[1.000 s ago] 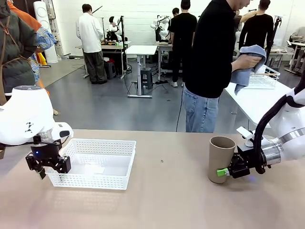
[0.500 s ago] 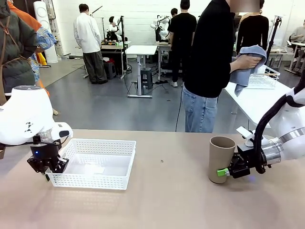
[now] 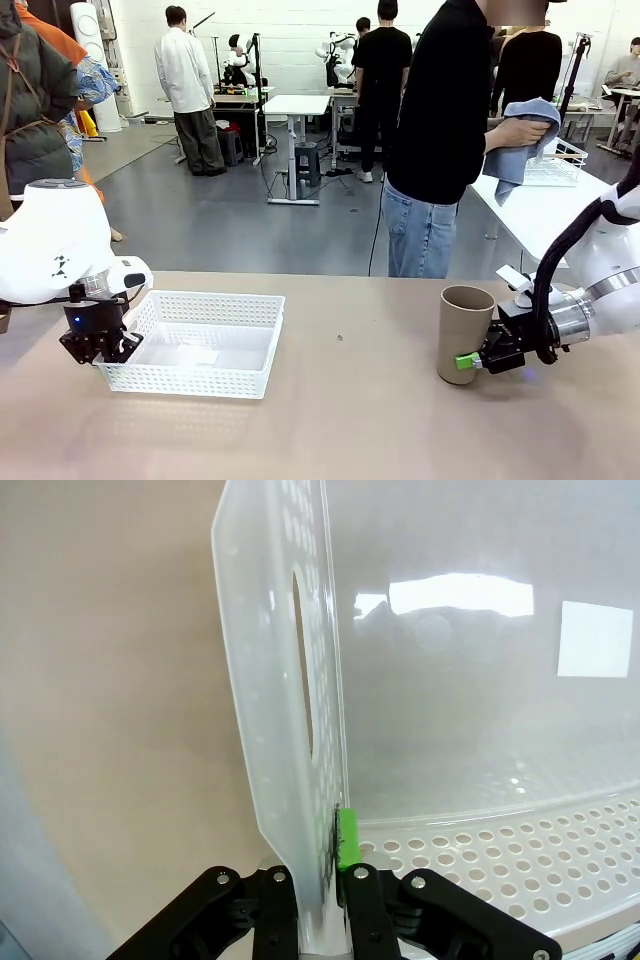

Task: Clean and organize the cups into the basket.
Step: Pick up the Organizing basket and move it to the center of the table, then pick up the Reusable plastic cup from the right side of the table and place it inside the Organizing basket.

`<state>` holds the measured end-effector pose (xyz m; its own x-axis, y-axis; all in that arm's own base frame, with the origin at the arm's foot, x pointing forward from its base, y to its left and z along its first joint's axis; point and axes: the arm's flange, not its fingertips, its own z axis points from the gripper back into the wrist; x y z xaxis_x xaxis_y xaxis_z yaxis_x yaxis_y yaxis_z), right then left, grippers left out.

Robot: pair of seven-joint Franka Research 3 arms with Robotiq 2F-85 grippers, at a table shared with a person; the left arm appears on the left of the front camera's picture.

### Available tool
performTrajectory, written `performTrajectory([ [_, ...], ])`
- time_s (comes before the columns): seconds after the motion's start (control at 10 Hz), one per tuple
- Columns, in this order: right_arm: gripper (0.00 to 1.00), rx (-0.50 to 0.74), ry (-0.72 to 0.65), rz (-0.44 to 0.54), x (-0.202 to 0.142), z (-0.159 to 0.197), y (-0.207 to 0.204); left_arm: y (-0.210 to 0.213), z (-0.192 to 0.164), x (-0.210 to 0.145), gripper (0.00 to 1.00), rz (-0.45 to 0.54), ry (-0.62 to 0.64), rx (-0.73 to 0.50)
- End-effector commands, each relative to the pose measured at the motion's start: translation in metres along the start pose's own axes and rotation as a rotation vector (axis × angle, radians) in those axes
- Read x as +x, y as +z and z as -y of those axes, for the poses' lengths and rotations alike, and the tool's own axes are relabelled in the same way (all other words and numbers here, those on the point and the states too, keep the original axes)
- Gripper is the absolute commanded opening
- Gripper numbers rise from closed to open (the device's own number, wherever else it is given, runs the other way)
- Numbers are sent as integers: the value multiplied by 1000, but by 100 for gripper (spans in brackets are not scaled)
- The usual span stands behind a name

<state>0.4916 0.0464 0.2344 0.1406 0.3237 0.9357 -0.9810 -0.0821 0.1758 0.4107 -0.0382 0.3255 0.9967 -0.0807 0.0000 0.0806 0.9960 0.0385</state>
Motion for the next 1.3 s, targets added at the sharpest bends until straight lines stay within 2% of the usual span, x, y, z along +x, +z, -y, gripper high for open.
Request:
performTrajectory([
  [0.0, 0, -8, 2, -38, -3, -4, 5, -7, -2, -13, 0, 8, 10, -10],
  [0.2, 0, -48, -56, -56, 16, -36, 21, -7, 13, -13, 0, -9, 52, -17],
  [0.4, 0, -33, -61, -40, 50, -73, 43, -8, 42, -11, 0, -31, 80, -17],
  [0.7, 0, -109, 2, 22, 111, -120, 94, -5, 91, -12, 0, -37, 104, 34],
  [1.0, 0, -205, 76, 48, 164, -166, 123, 5, 146, -12, 0, -4, 61, 78],
  [1.1, 0, -133, 57, 36, 140, -134, 116, 9, 164, -11, 0, 8, 42, 87],
  [1.2, 0, -133, 57, 36, 140, -134, 116, 14, 182, -10, 0, 21, 20, 102],
])
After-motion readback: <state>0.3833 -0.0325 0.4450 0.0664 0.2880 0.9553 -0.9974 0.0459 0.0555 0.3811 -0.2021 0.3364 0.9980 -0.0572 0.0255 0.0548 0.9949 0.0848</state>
